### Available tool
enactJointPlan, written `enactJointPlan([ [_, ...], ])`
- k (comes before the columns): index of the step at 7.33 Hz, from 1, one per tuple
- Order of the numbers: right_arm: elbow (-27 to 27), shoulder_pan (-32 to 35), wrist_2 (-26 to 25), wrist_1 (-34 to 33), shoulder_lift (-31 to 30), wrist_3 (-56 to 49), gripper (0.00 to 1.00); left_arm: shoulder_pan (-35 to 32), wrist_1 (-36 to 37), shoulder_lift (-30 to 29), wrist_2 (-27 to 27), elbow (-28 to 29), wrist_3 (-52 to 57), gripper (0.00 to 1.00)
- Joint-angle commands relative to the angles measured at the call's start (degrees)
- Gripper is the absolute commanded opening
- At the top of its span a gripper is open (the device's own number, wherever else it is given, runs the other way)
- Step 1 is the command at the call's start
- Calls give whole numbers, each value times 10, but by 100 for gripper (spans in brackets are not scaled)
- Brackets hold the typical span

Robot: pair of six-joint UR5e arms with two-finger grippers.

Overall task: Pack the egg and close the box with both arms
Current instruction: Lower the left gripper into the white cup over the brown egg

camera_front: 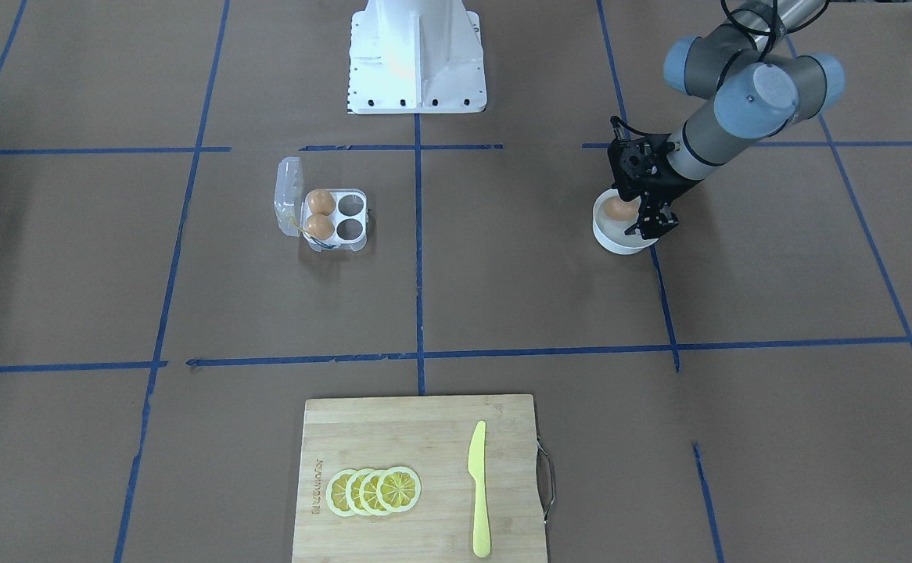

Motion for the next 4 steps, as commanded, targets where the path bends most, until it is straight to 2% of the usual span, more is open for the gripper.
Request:
enactJointPlan([
  [1, -3, -4, 0, 0, 0, -1, 100, -1, 53, -5, 44, -1, 44, 83],
  [4, -3, -5, 0, 1, 1, -1, 100, 2, 55, -20, 45, -2, 43, 82],
])
